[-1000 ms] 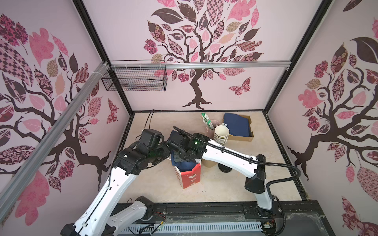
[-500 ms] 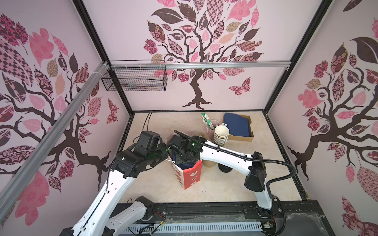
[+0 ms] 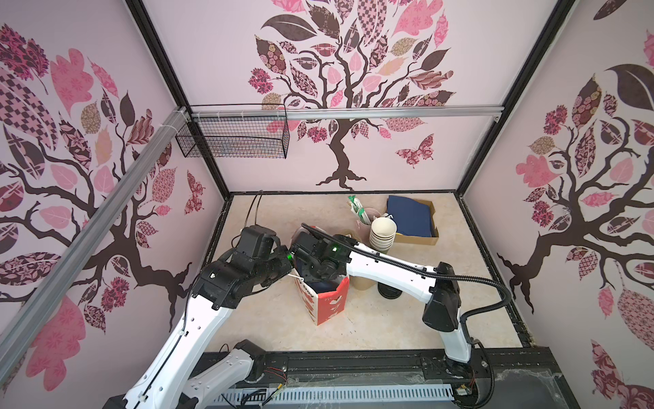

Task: Pack a coffee takeout order
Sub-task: Place the napkin in the takeout bag.

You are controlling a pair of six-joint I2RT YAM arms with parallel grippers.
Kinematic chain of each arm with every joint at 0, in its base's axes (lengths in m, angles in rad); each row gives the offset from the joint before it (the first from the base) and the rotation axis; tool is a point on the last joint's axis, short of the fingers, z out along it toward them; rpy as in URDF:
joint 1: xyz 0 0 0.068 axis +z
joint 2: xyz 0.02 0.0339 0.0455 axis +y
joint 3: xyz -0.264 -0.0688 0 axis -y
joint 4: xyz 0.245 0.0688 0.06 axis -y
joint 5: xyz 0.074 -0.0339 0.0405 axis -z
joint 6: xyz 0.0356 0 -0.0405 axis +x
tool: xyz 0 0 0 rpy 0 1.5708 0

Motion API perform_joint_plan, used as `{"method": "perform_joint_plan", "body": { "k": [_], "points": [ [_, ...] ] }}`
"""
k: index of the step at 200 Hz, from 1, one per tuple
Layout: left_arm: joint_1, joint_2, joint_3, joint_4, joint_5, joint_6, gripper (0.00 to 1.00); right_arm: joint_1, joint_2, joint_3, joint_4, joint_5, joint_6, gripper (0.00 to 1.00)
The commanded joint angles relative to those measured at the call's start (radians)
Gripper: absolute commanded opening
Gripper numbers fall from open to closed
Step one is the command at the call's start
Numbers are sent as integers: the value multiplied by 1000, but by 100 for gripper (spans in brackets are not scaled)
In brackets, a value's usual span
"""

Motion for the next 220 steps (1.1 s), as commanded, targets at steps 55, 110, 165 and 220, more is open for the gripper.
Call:
{"method": "perform_joint_plan", "body": {
  "k": [55, 110, 165, 220],
  "points": [
    [-5, -14, -46, 39, -5, 19, 0, 10, 89, 70, 78, -60, 10, 51],
    [-5, -5, -41, 7, -46, 61, 0, 10, 19, 140, 12, 47, -14, 63],
    [-5, -12, -58, -5, -83, 92, 0, 10, -84, 59, 62, 45, 6, 71],
    [-5, -12, -70, -5, -96, 106, 0, 10, -165, -33, 126, 39, 22, 73]
  ]
}}
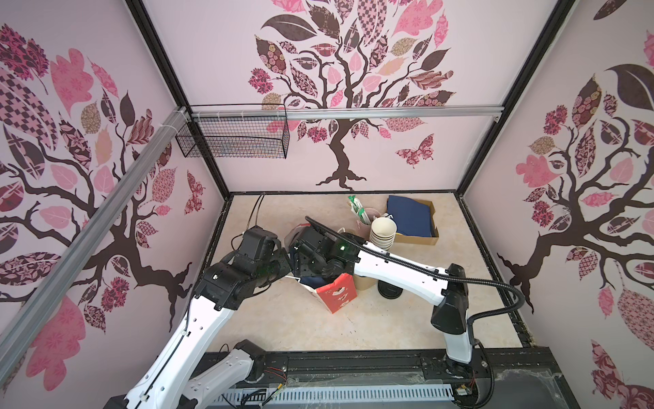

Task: Pack a coffee takeout order
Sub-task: Place the napkin in the takeout bag, then rotate the takeout bag at the center of the table.

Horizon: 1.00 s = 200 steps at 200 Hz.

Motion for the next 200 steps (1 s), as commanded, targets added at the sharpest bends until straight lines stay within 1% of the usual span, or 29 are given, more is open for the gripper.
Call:
{"method": "perform_joint_plan", "body": {
  "k": [1, 23, 52, 80, 117, 133, 162, 183, 189, 200],
  "points": [
    [-4, 1, -24, -2, -7, 26, 0, 7, -77, -3, 39, 20, 13, 73],
    [-4, 8, -7, 2, -4, 29, 0, 7, -92, -8, 44, 32, 18, 70],
    [-4, 18, 15, -9, -5, 47, 0, 7, -125, -39, 91, 46, 28, 63],
    [-4, 19, 7, -12, -6, 54, 0, 7, -157, -43, 130, 63, 30, 56],
    [-4, 23, 2, 1, 6, 58, 0, 7, -205, -49, 178, 94, 26, 42],
    [-4, 27, 7, 7, 6, 65, 0, 6, -225, -48, 193, 85, 20, 38],
    [-4, 37, 15, 14, 9, 83, 0, 7, -258, -26, 208, 61, -15, 35],
    [-3, 44, 23, 14, 0, 87, 0, 7, -272, 23, 137, 108, -60, 35],
    [-3, 47, 26, 9, -3, 87, 6, 7, -281, 33, 117, 124, -74, 36],
    [-4, 49, 31, 3, -8, 86, 8, 6, -301, 37, 85, 144, -95, 36]
  ]
}}
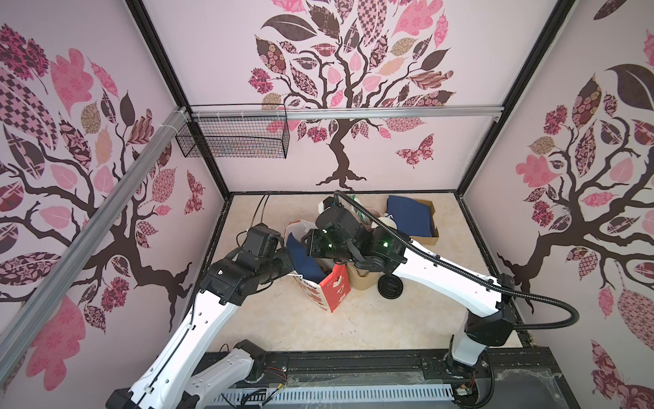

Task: Pack a coffee takeout order
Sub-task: Rotate the takeout bag at the center of the table.

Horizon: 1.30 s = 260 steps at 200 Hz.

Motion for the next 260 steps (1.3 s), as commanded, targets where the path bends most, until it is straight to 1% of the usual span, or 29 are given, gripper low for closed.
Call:
{"method": "perform_joint_plan", "body": {
  "k": [1, 10, 22, 38, 67, 73, 83, 90, 103, 122, 142, 156, 165, 174, 191, 239, 260],
  "points": [
    [-3, 13, 29, -23, -13, 18, 8, 4, -70, 52, -87, 63, -68, 36],
    [-3, 10, 32, -24, -18, 16, 10, 4, -90, 47, -116, 81, -80, 37],
    [-3, 10, 42, -32, -26, 11, 18, 4, -118, 25, -147, 107, -102, 39],
    [-2, 13, 60, -44, -34, 10, 20, -6, -145, -2, -192, 121, -148, 46],
    [-3, 20, 75, -69, -49, 9, 22, -49, -145, -26, -302, 82, -244, 61],
    [-3, 18, 76, -70, -49, 5, 25, -61, -147, -33, -317, 68, -255, 62],
    [-3, 13, 79, -69, -51, -1, 33, -79, -158, -50, -329, 56, -267, 63],
    [-3, 11, 81, -66, -52, -7, 40, -87, -172, -69, -323, 53, -273, 63],
    [-3, 18, 81, -71, -57, -18, 48, -97, -203, -109, -300, 46, -276, 64],
    [-3, 34, 74, -85, -62, -42, 54, -118, -231, -173, -256, -9, -265, 66],
    [-3, 29, 56, -57, -52, -56, 55, -146, -238, -219, -222, -63, -256, 67],
    [-3, 33, 50, -43, -51, -61, 53, -151, -236, -233, -207, -76, -260, 67],
    [-3, 41, 49, -40, -55, -66, 50, -156, -237, -241, -202, -83, -257, 67],
    [-3, 47, 46, -35, -58, -69, 45, -158, -243, -252, -193, -84, -257, 67],
    [-3, 54, 44, -23, -63, -75, 29, -162, -259, -268, -187, -78, -254, 67],
    [2, 98, 90, -83, -105, -36, 0, -193, -326, -312, -197, -31, -235, 66],
    [28, 99, 103, -101, -98, 10, 0, -213, -358, -338, -200, -21, -231, 66]
  ]
}}
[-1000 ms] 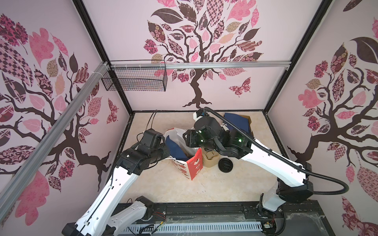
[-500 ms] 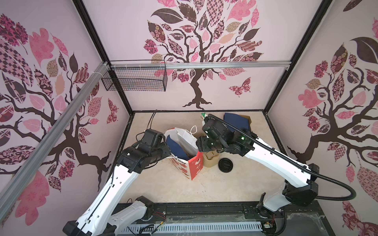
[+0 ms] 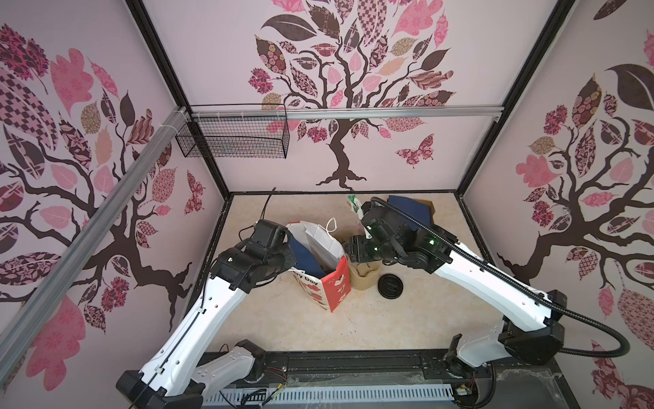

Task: Pack a coffee takeout order
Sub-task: Rotate the takeout bag at the center of the table.

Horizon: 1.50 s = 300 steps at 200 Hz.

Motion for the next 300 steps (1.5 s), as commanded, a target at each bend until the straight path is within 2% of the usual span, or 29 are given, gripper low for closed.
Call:
{"method": "perform_joint_plan", "body": {
  "k": [1, 56, 92, 147, 202, 221, 234, 271, 300],
  "points": [
    [26, 2, 42, -47, -20, 62, 0, -23, -66, -23, -12, 34, 9, 66],
    [116, 46, 127, -80, 78, 357, 0, -66, -119, -72, -32, 34, -1, 66],
    [174, 83, 167, -72, 160, 493, 0, -74, -131, -90, -35, 25, 0, 66],
    [189, 131, 177, 25, 218, 579, 0, -78, -133, -90, -53, 15, -1, 66],
    [190, 180, 197, 56, 162, 630, 0, -83, -147, -94, -65, 14, 1, 66],
    [190, 177, 203, 57, 182, 612, 14, -85, -154, -101, -67, 14, 2, 66],
    [190, 168, 211, 60, 204, 600, 30, -86, -160, -108, -66, 14, 2, 66],
    [190, 153, 242, 31, 198, 578, 48, -90, -165, -117, -64, 15, 9, 66],
    [190, 144, 245, 24, 199, 559, 74, -90, -174, -123, -63, 18, 16, 66]
  ]
}}
